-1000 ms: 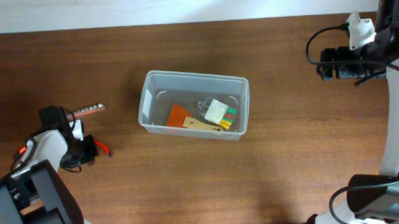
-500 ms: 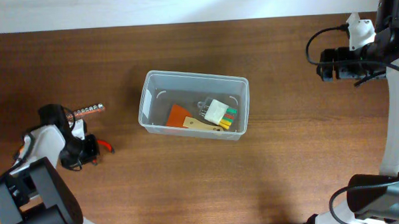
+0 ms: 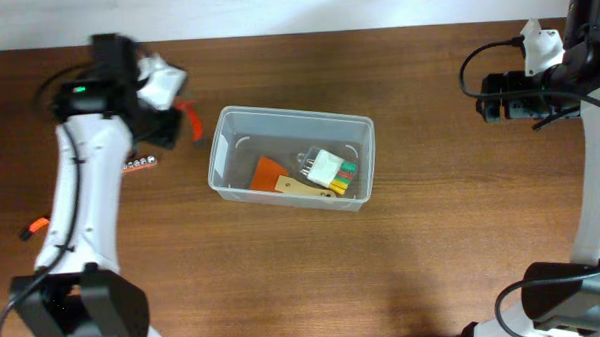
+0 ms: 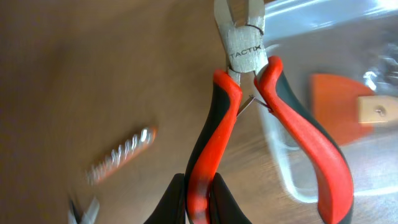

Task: Pack container
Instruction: 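Lift the red pliers and carry them over the container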

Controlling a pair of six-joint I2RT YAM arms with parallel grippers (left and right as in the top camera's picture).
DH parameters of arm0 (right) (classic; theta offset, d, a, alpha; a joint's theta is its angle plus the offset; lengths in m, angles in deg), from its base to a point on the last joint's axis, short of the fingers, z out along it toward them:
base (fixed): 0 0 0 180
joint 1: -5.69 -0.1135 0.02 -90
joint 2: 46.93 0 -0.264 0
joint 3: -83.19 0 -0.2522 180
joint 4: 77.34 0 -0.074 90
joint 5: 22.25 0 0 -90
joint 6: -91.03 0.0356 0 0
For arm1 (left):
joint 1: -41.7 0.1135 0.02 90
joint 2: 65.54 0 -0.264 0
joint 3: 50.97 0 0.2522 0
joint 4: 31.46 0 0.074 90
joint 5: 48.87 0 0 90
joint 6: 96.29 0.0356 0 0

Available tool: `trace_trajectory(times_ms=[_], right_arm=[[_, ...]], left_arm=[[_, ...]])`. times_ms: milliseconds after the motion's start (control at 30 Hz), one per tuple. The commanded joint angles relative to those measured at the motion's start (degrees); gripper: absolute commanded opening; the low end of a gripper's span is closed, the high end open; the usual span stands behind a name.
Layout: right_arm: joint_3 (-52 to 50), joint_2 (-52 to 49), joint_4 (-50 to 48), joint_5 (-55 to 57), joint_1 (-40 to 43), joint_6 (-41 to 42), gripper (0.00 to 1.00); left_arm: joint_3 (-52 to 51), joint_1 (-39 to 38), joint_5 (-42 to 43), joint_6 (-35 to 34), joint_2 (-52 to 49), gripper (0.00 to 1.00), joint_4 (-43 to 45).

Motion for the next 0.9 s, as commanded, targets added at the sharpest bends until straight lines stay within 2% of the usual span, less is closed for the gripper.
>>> trace_trajectory(times_ms=[0,33,67,133,300,800,833,867], right_arm=[[-0.2,-0.3,-0.1,-0.1,0.1,0.3,0.98],[-0.2,-0.3,-0.1,-0.2,0.1,0.3,0.98],[-0.2,-0.3,-0.1,-0.2,0.1,0.3,0.99],[-0.2,-0.3,0.0,-0.2,0.1,0.3,0.99],[-0.2,-0.3,0.0,-0.2,0.1,0.3,0.98],[-0.2,-0.3,0.0,-0.3,0.1,0.3,0.98],[-0.2,-0.3,0.0,-0.3,0.1,0.3,0.98],[-0.2,-0.3,0.0,-0.3,0.1,0.3,0.98]], left_arm=[[1.7,-8.3,0.5,21.5,0.3,0.02,1.4],[1.7,-11.6,0.5,28.7,0.2,0.02,2.2],[1.7,-13.5,0.6,32.7,0.0,0.02,3.0],[1.7,-16.5,0.7,36.5,-0.7,0.02,5.8],[1.7,-18.6,1.6,35.2,-5.7,0.02,7.5],[1.6,-18.2,2.4,33.4,-18.3,0.02,-0.9],[1.6,-18.2,2.5,33.4,-19.2,0.03,-1.2],[1.6,-18.2,2.5,33.4,-20.0,0.18,-1.6]])
